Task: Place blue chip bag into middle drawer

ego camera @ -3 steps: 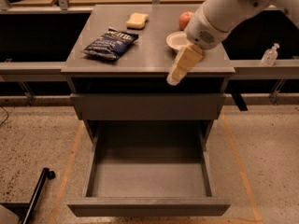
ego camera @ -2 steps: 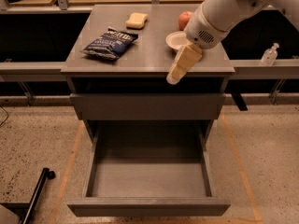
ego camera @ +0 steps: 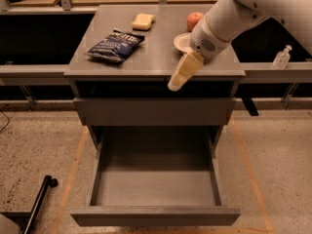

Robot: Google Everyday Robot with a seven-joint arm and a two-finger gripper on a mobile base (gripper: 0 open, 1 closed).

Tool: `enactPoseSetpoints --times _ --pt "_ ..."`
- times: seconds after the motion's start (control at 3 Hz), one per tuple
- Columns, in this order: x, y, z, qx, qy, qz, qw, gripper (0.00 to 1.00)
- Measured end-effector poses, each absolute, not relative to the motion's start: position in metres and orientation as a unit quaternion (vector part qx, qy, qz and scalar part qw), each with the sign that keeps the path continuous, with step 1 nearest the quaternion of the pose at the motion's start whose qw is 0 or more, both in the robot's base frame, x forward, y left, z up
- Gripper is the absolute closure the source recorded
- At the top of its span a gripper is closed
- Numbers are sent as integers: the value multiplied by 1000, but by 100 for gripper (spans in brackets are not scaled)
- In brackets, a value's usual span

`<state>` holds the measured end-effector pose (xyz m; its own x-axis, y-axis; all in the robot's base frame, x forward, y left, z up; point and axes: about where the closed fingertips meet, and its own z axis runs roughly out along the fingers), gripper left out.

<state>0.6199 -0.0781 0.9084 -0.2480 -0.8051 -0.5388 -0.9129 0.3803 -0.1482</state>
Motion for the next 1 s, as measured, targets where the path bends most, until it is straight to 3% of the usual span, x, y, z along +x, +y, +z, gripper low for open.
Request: enactPoseSetpoints --times 0.67,1.0 --pt "687 -37 862 -527 777 164 304 0" --pt "690 -37 857 -525 778 167 303 0"
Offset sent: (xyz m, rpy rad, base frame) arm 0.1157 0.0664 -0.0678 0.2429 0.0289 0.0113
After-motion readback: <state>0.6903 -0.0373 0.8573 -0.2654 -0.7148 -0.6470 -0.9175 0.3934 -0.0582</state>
